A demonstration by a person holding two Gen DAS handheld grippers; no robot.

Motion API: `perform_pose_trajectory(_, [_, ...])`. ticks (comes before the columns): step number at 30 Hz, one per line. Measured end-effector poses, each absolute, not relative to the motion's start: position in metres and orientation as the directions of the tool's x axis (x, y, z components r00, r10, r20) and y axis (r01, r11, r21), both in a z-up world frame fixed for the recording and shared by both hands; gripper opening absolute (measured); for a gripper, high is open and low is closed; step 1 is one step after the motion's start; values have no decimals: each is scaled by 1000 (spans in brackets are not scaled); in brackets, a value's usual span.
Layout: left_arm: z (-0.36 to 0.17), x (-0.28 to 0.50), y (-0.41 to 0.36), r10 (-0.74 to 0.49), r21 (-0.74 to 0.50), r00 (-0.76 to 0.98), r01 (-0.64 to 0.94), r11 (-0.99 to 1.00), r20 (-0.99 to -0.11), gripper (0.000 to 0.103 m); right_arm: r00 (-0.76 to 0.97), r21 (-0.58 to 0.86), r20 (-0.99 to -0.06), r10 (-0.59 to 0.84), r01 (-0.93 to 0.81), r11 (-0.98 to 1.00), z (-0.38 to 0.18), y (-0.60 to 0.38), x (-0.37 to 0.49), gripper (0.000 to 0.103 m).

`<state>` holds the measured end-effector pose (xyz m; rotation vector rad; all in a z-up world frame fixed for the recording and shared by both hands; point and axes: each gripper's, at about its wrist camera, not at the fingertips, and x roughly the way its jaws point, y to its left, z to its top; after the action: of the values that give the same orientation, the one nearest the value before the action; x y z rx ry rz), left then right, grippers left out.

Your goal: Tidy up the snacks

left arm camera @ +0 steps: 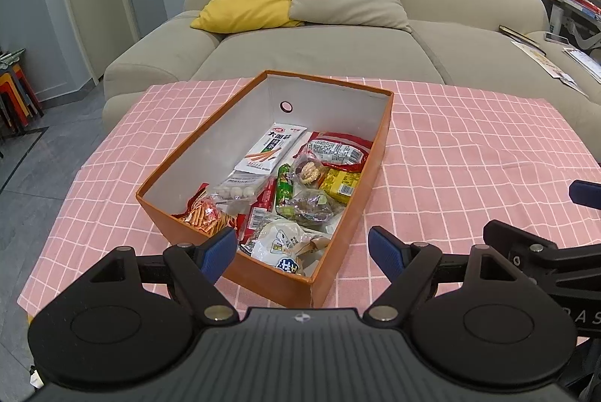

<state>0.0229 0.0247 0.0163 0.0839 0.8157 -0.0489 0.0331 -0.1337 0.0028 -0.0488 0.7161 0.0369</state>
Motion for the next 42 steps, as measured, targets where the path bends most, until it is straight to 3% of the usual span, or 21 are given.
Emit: perform_pose_trajectory(42, [19, 21, 33, -4, 47, 675, 57, 997, -738, 93, 746, -48, -665, 34, -88, 995, 3, -127, 32, 99])
